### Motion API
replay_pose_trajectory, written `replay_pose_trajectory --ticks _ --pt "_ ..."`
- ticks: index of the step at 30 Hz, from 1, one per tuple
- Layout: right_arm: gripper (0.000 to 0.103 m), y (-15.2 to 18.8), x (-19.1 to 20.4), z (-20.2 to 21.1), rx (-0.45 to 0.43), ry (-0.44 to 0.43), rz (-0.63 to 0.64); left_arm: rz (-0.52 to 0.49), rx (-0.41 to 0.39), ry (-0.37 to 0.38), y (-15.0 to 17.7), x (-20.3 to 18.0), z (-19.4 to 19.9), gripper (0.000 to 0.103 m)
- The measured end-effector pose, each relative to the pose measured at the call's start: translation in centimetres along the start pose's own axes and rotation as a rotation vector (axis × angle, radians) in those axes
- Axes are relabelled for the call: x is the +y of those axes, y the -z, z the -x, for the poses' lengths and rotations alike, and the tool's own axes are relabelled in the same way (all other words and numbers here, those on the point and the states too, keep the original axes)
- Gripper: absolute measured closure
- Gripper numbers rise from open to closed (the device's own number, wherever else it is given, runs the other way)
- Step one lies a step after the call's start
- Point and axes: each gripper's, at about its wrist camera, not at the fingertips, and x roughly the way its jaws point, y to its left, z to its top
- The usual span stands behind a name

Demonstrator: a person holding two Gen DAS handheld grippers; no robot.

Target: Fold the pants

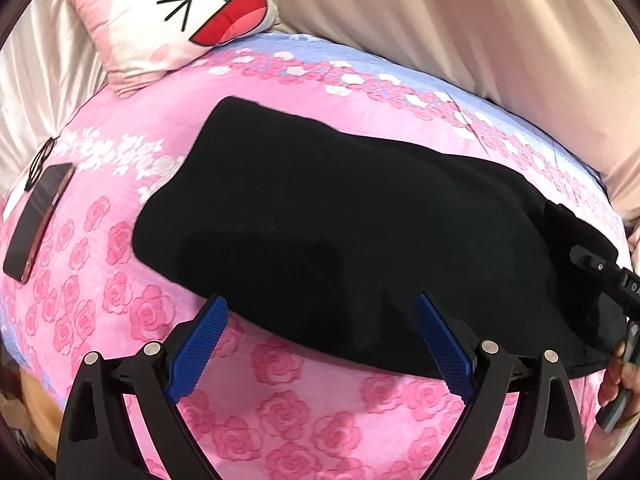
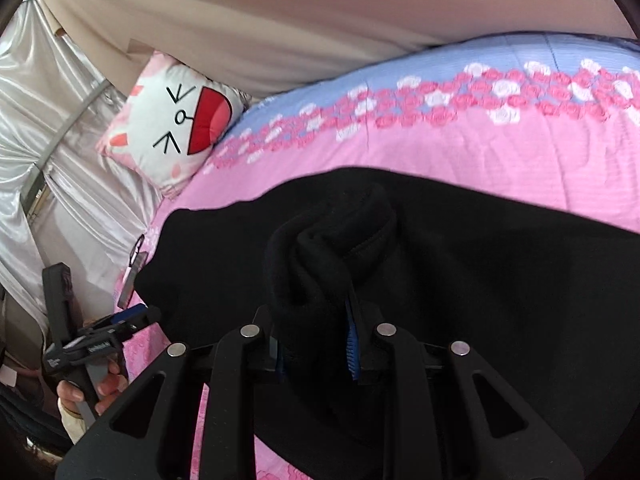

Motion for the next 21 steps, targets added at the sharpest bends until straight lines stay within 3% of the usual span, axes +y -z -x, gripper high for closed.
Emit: replay_pose_trajectory --ticks 10,12,13,14,17,21 --pt "0.078 1.0 1.4 -2.1 0.033 0.089 0.081 0.000 0.021 0.023 0.2 -0.1 -0.7 0.010" --pt "0.059 1.4 2.8 -2.0 0.039 0.082 0.133 -0.004 0.017 0.016 0.1 -0.4 -0.8 0.010" --pt "0.041 1.7 3.6 -1.6 0.041 0.069 0.153 -0.007 0.019 0.010 0.0 -0.6 -0.8 0.010" --pt "0.037 2.0 4.5 -0.9 0.029 0.055 0.177 -0.010 0.020 0.008 0.0 -0.7 -0.7 0.010" --pt "0.041 2.2 5.8 3.2 -0.074 -0.019 0.185 -0.011 0.005 0.013 -0.1 -0.4 -0.1 0.010" --pt "0.048 0.9 2.7 2.5 -0.066 0.079 0.111 0.076 -0.016 -0.003 -0.2 2.2 -0.1 0.010"
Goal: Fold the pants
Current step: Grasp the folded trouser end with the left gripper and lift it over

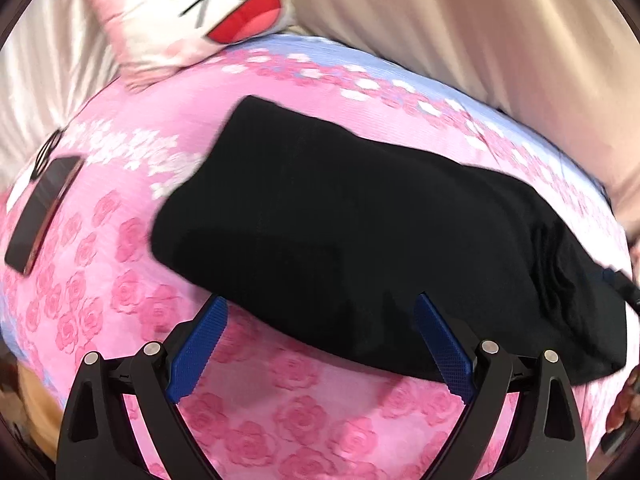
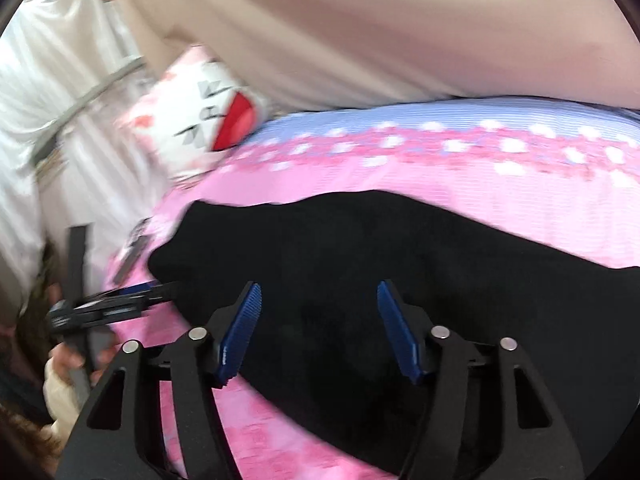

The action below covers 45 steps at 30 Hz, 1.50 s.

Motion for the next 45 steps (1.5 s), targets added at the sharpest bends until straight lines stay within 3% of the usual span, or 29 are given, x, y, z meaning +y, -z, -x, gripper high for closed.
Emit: replay_pose_trajectory --ticks 2,3,5,8,11,14,15,19,21,22,24,26,31,32,35,40,45 --pt "0.049 0.8 -1.0 -3.2 0.091 0.022 -0.009 0.081 0.011 0.017 -0.3 1.7 -0.2 0.010" --pt "0.049 1.4 -1.0 -4.3 0.086 0.043 0.008 0.117 0.017 0.026 -0.3 2.5 -0.3 0.010" --pt "0.049 1.4 0.2 -3.5 0.053 0.072 0.050 0.226 0.012 0.071 -0.2 5.1 0.4 0.010" --pt "0.049 1.0 0.1 -1.0 -0.034 -0.016 0.000 0.383 -0.026 0.120 0.6 9.1 1.6 0.010" --pt "0.048 1.3 -0.6 1.3 -0.114 0.049 0.007 0.506 -0.011 0.155 1.2 11.6 1.3 0.010" --pt "0.046 2.3 -2.4 3.0 -0.124 0.097 -0.021 0.536 0.022 0.189 1.1 11.5 0.0 0.010" --pt "0.046 2.5 -2.9 3.3 -0.121 0.098 -0.036 0.514 0.002 0.166 0.8 10.8 0.1 0.010" --pt "0.045 3.7 -4.6 4.8 -0.123 0.119 -0.086 0.496 0.014 0.251 -0.4 8.9 -1.8 0.010" --pt "0.038 4.3 -5.4 5.6 -0.131 0.135 -0.099 0.463 -0.028 0.183 -1.5 7.9 -2.4 0.011" --pt "0.030 4.5 -5.7 5.9 -0.137 0.149 -0.103 0.452 -0.037 0.162 -1.8 7.4 -2.7 0.013" --pt "0.022 4.9 -6.8 7.2 -0.155 0.181 -0.117 0.421 -0.065 0.093 -2.4 6.3 -3.0 0.020" --pt "0.020 5.2 -7.9 8.2 -0.173 0.201 -0.133 0.372 -0.075 0.063 -3.0 5.1 -3.3 0.086" --pt "0.019 5.9 -11.4 11.0 -0.218 0.285 -0.193 0.320 -0.152 0.088 -3.5 2.7 -0.8 0.089" --pt "0.012 6.0 -12.1 11.6 -0.228 0.316 -0.205 0.301 -0.164 0.095 -3.7 2.0 0.0 0.089" --pt "0.010 6.8 -15.0 13.6 -0.250 0.424 -0.239 0.240 -0.196 0.101 -4.0 -0.1 2.0 0.089" --pt "0.010 8.7 -19.4 15.5 -0.268 0.418 -0.362 0.040 -0.279 0.117 -3.9 -6.6 6.1 0.089" --pt "0.010 10.1 -21.9 15.5 -0.291 0.338 -0.462 -0.268 -0.317 0.247 -2.4 -17.8 10.6 0.089"
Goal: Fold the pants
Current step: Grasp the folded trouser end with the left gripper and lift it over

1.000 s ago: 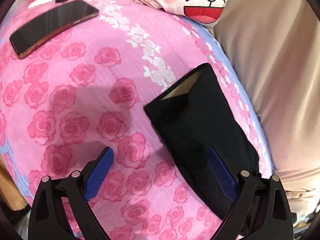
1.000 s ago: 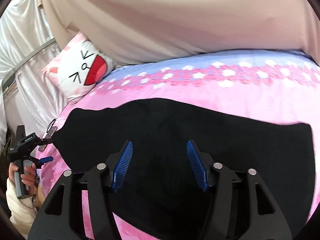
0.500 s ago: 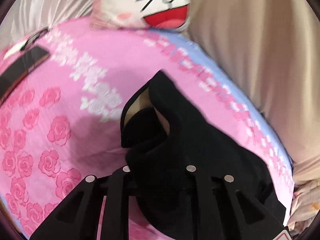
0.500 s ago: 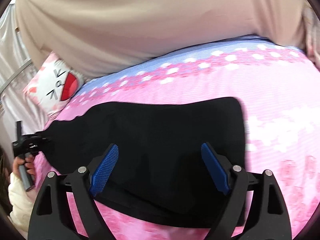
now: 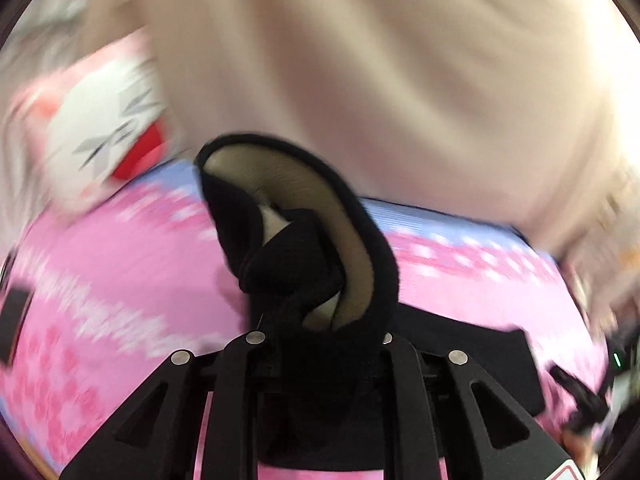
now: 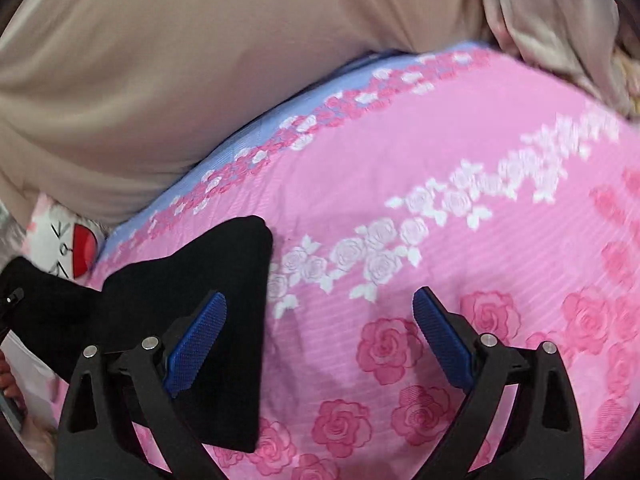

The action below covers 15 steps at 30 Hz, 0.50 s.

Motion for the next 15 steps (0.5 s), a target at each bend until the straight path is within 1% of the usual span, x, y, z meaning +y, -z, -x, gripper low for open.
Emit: replay_pose_trajectory --ticks 1,3,6,8,10,12,14,15 --pt "0.010 0.0 -0.1 0.3 -0.009 -0.013 -0.002 -0.043 0.010 0.035 -0.1 -2.2 -0.3 0.089" --pt "0.010 -0.2 0.0 0.5 -0.029 -0.024 0.005 -0.091 0.037 0.097 -0.1 -5.5 -1.1 0.088" --pt "0.010 -0.2 -0.6 0.4 -0.022 -0.058 -0.034 -0.155 0.115 0.204 1.0 -11.2 -3.6 0.088" --pt "0.010 -0.3 -1.3 0.7 -0.033 -0.083 -0.066 -0.186 0.156 0.241 2.1 -13.9 -4.9 0.088" --pt "0.010 -0.4 -1.9 0.9 -0.040 -0.116 -0.098 -0.223 0.206 0.250 3.7 -16.5 -6.5 0.088" --pt "0.010 -0.4 -2.3 1.0 -0.048 -0.133 -0.120 -0.260 0.243 0.238 5.2 -18.6 -7.9 0.088" --pt "0.010 -0.4 -2.2 1.0 -0.048 -0.148 -0.120 -0.285 0.294 0.237 7.1 -20.5 -9.2 0.088" --pt "0.010 -0.4 -2.1 0.9 -0.046 -0.150 -0.116 -0.294 0.302 0.235 7.6 -20.9 -9.3 0.088"
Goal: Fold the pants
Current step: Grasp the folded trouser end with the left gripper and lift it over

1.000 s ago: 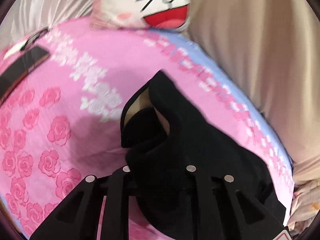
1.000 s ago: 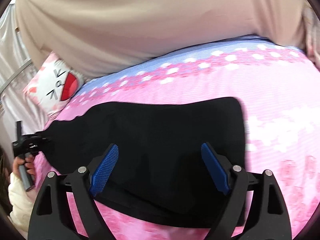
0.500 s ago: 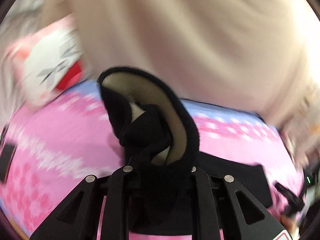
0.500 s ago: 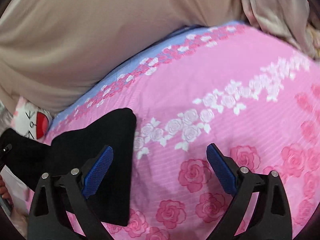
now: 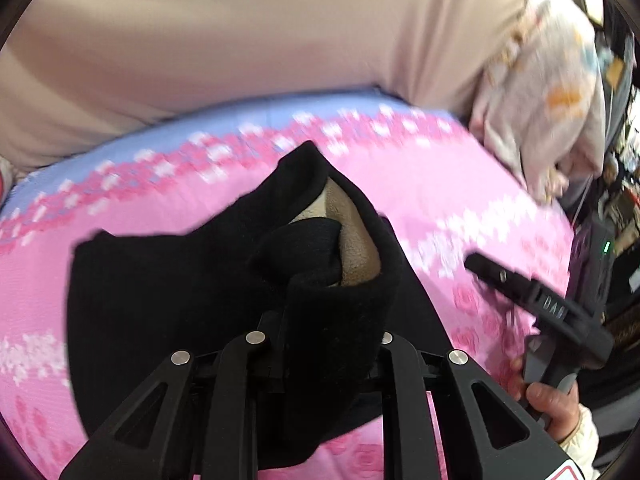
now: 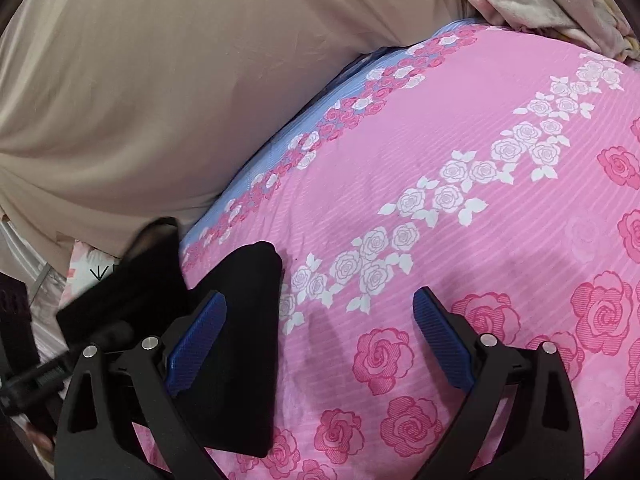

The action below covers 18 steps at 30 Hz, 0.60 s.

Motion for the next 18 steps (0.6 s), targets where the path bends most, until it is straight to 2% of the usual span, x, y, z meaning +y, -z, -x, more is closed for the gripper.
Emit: replay_pose_trajectory --ticks 4,7,10,11,14,15,16,17,18 --pt "0.010 0.1 0.4 -0.3 0.013 -0.012 0.015 -0.063 0.007 -0.042 0.5 -2.5 -1.3 0.088" --pt "0.010 0.1 0.5 -0.4 0.023 -0.022 0.020 -0.092 0.063 -0.062 1.2 -3.6 -3.6 0.087" --pt "0.010 0.1 0.5 -0.4 0.022 -0.028 0.019 -0.127 0.022 -0.137 1.8 -4.7 -4.4 0.079" --pt "0.010 0.2 0.4 -0.4 0.022 -0.028 0.017 -0.137 0.014 -0.144 1.9 -5.1 -4.4 0.070" --pt "0.010 0.1 0.3 -0.4 0.021 -0.029 0.011 -0.148 -0.003 -0.203 1.9 -5.9 -3.5 0.070" --pt "0.010 0.2 0.3 -0.3 0.019 -0.029 0.008 -0.131 -0.016 -0.196 1.9 -5.7 -2.6 0.069" --pt "0.010 0.1 0.1 -0.2 0.017 -0.032 0.005 -0.092 -0.047 -0.138 1.8 -4.9 -1.1 0.052" --pt "0.010 0.2 0.0 -0.1 0.011 -0.036 -0.001 -0.058 -0.081 -0.074 1.8 -4.2 0.4 0.032" --pt "0.010 0.2 -0.1 0.1 0.001 -0.041 -0.010 -0.020 -0.124 -0.029 1.7 -3.3 2.0 0.027"
